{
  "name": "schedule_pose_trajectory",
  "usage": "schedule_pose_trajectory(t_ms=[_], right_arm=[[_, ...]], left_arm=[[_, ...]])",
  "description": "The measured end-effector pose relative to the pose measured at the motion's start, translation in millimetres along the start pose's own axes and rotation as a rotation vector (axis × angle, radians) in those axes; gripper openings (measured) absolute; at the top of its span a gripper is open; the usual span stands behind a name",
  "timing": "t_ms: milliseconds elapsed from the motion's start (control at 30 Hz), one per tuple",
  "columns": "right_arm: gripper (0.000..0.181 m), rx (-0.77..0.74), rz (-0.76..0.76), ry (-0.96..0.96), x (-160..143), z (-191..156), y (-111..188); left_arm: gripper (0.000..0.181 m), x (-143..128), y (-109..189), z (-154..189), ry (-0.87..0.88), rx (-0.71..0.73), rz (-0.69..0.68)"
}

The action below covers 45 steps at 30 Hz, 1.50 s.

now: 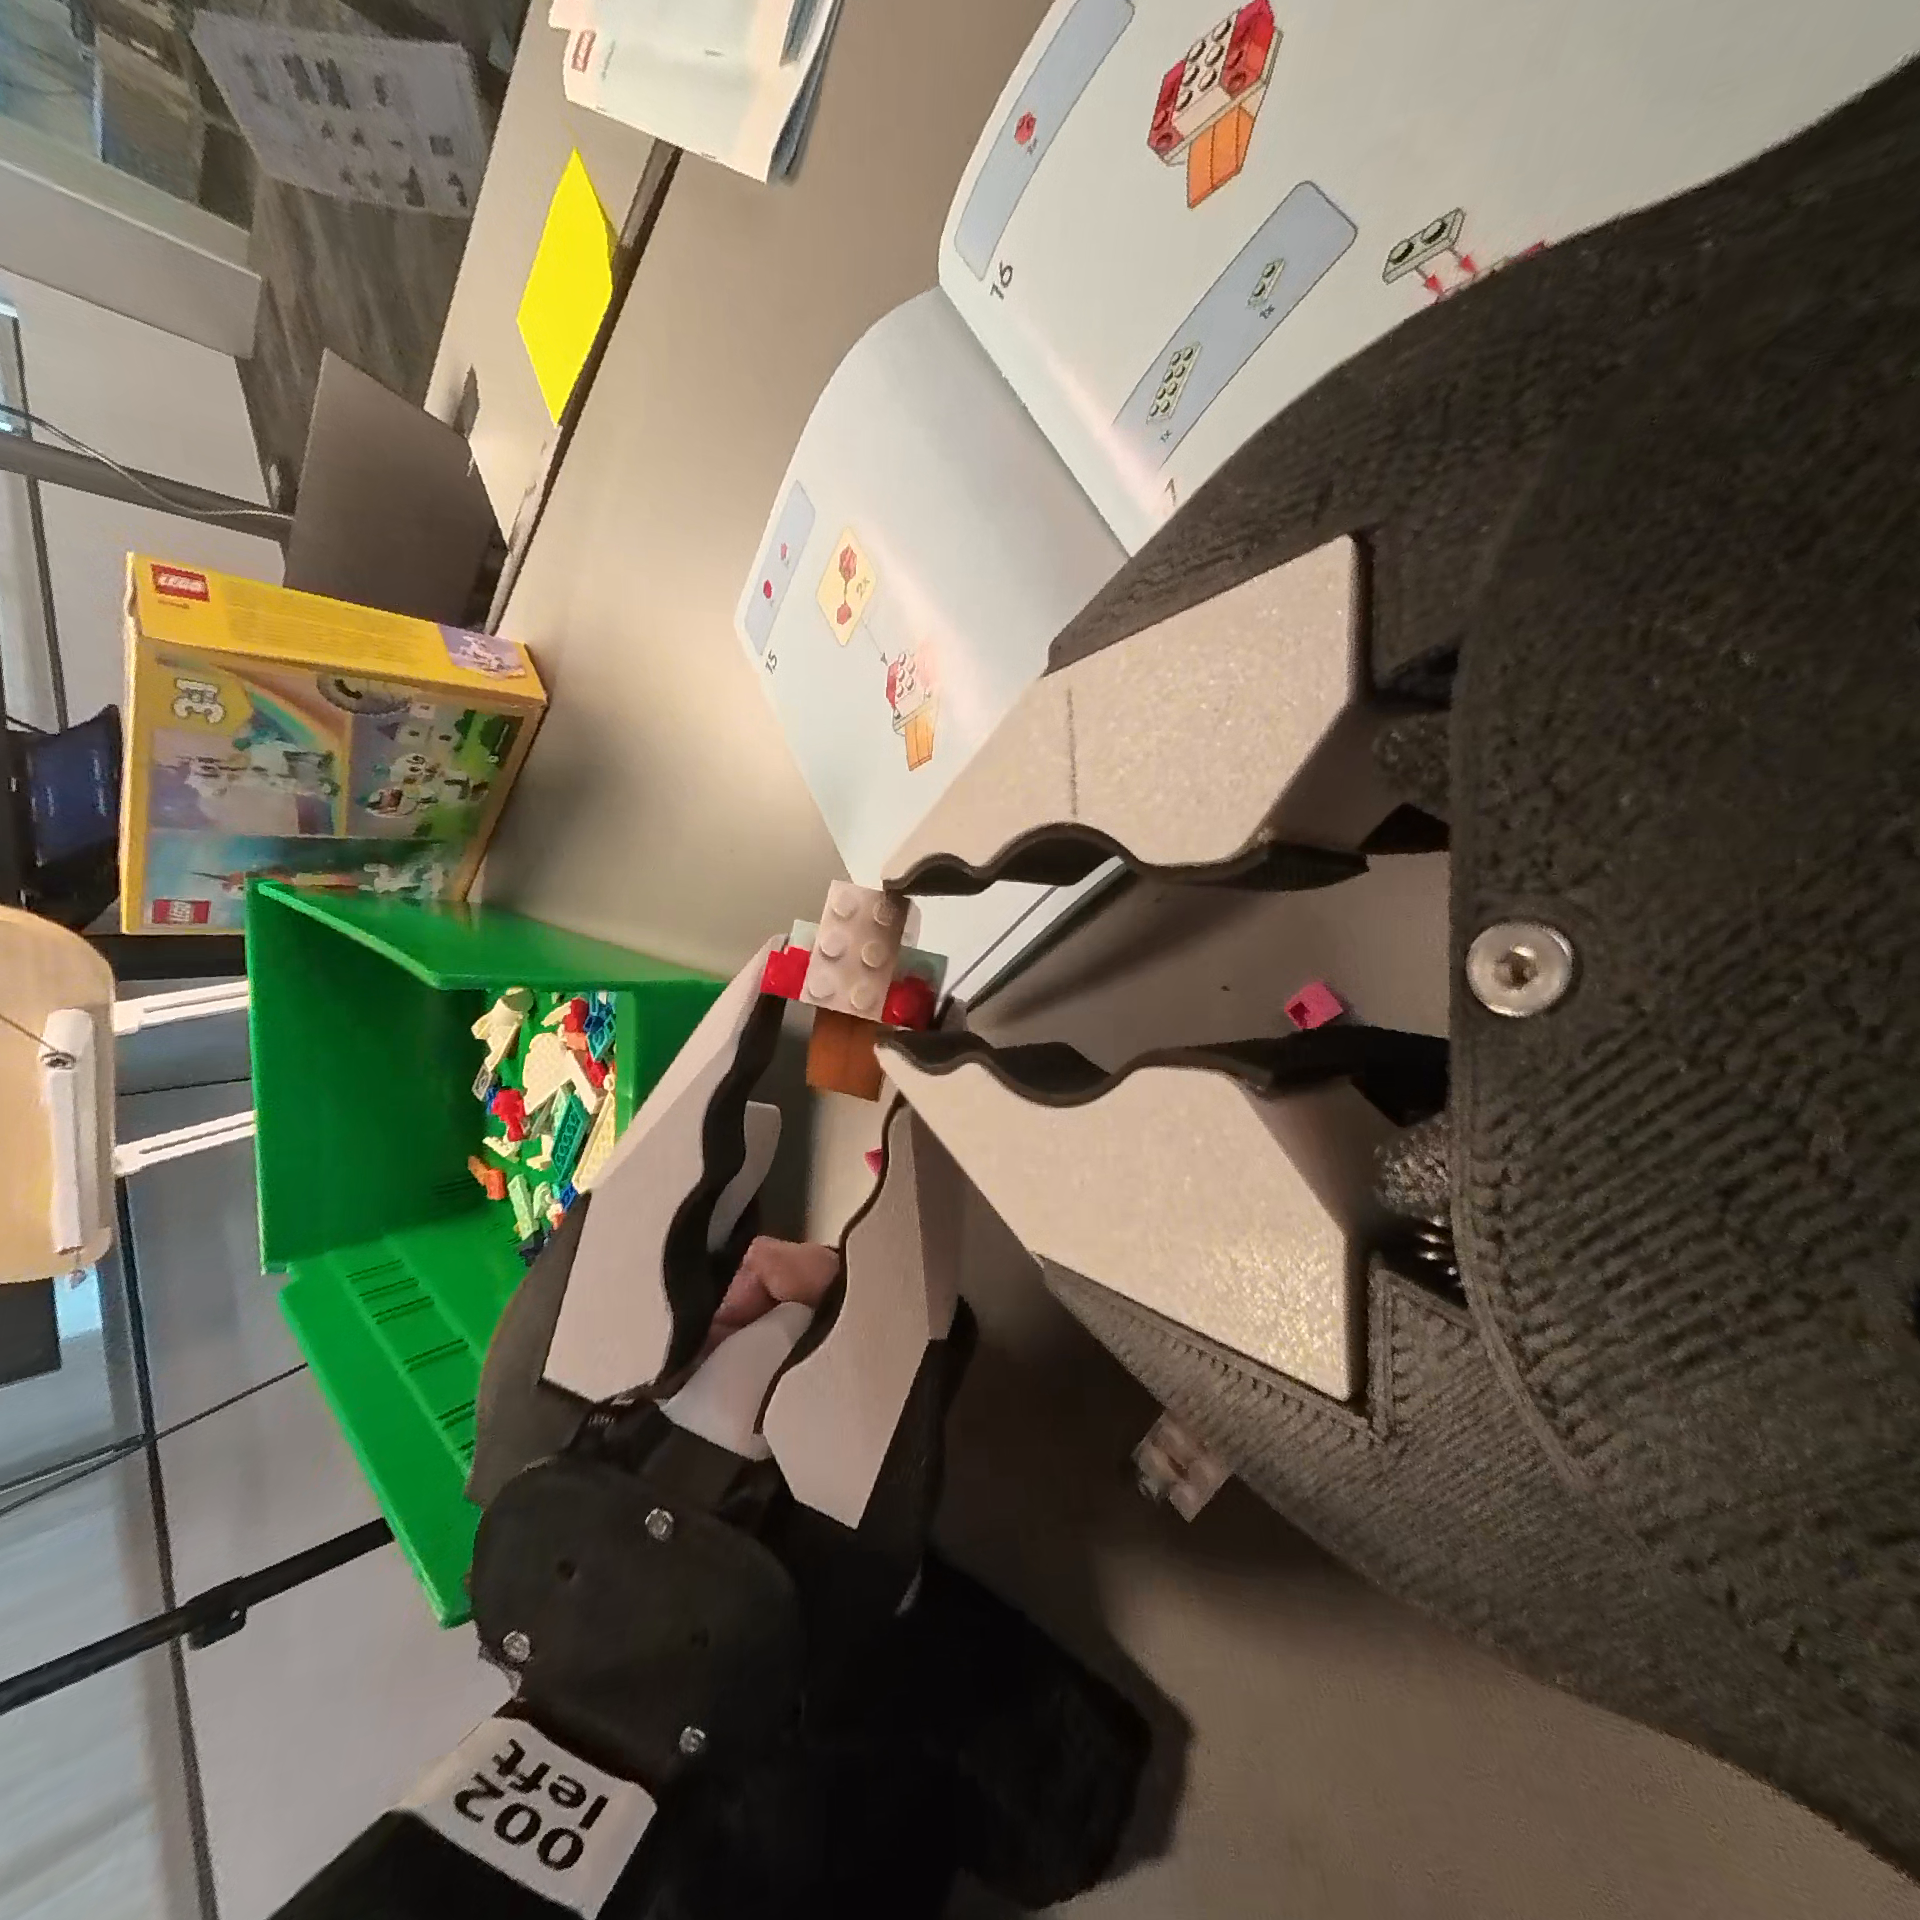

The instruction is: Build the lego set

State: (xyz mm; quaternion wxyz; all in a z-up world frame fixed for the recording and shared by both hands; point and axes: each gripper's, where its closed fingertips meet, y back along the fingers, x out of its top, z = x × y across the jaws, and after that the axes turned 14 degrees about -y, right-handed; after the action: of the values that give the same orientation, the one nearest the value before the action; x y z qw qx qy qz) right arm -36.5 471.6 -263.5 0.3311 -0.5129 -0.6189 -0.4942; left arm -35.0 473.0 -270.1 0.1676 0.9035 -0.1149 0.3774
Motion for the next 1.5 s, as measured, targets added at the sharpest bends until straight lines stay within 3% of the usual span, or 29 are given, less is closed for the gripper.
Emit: schedule_pose_trajectory(t_ms=[200, 600, 733, 900, 1067, 1167, 1300, 1367, 1500], right_arm=[[0.005, 0.038, 0.011, -0.004, 1.4, -5.6, 2.7], [0.007, 0.142, -0.041, -0.137, -7.8, -7.9, -0.5], [0.007, 0.095, -0.063, 0.089, -9.3, 1.3, 7.7], [0.007, 0.024, -0.104, 0.561, -18.1, 0.1, 16.1], [0.007, -0.054, -0.119, 0.912, -25.4, -8.9, 13.4], [0.006, -0.058, -0.125, 0.999, -29.8, -13.7, 11.4], [0.005, -0.054, -0.146, 1.055, -36.1, -16.2, 9.3], [0.005, -0.055, -0.157, 1.068, -38.4, -16.2, 8.6], [0.005, -0.045, -0.194, 1.091, -46.7, -12.1, 7.9]], left_arm=[[0.033, -7.2, 0.4, -6.1, 0.039, 0.008, -0.022], [0.033, -0.5, 0.6, -1.4, 0.001, -0.012, 0.023], [0.036, 5.4, 7.8, 6.7, -0.05, -0.124, 0.128], [0.063, 10.4, 16.2, 19.6, -0.022, -0.255, 0.181], [0.059, 9.5, 13.5, 21.8, 0.074, -0.305, 0.157], [0.046, 14.7, 17.7, 14.1, 0.038, -0.258, 0.2], [0.04, 6.1, 16.6, 27.1, -0.161, -0.267, 0.136], [0.026, 0.3, 14.6, 32.5, -0.252, -0.262, 0.096], [0.026, -7.9, 9.4, 39.1, -0.258, -0.285, 0.025]])
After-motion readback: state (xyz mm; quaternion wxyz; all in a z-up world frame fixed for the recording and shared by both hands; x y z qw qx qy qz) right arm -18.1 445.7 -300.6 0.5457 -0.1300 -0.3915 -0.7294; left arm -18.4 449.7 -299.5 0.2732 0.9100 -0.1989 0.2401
